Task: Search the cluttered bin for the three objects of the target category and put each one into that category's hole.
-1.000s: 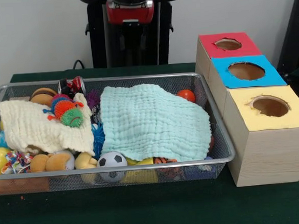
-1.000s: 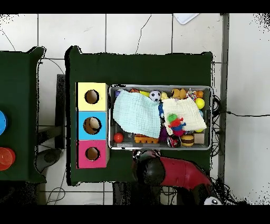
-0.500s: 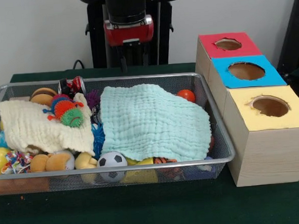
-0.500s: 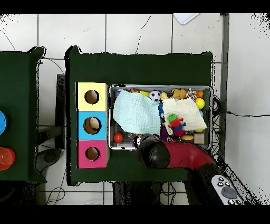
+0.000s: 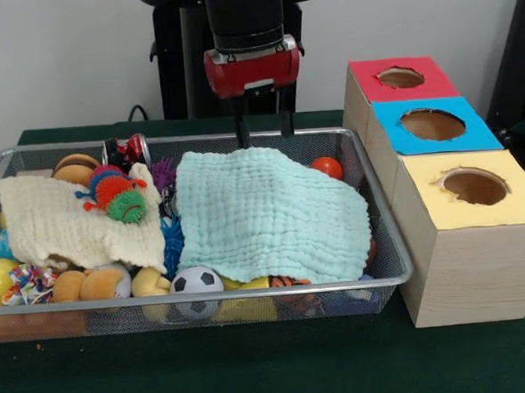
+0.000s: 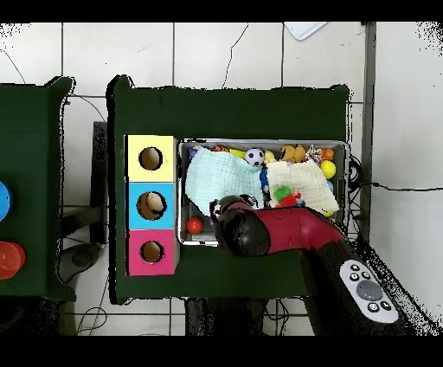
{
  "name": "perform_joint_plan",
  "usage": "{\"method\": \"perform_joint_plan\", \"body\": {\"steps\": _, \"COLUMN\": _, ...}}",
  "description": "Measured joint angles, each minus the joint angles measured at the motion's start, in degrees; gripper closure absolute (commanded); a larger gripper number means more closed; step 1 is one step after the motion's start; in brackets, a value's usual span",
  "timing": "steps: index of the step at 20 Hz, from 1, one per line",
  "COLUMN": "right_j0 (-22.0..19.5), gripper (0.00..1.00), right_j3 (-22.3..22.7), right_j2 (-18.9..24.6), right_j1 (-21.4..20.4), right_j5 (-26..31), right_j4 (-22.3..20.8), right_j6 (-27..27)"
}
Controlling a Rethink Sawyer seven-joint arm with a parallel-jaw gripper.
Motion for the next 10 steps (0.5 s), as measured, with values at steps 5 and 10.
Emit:
{"method": "perform_joint_plan", "body": {"steps": 5, "right_j0": 0.27, "gripper": 0.0, "right_j3": -3.02, "right_j2": 0.48, "right_j1": 3.35, "right_j5": -1.06, "right_j4": -5.35, "right_j6": 0.0}}
{"method": "perform_joint_plan", "body": {"steps": 10, "right_j0": 0.29, "gripper": 0.0, "right_j3": -6.03, "right_j2": 0.39, "right_j1": 8.41, "right_j5": -3.03, "right_j4": -10.47, "right_j6": 0.0}}
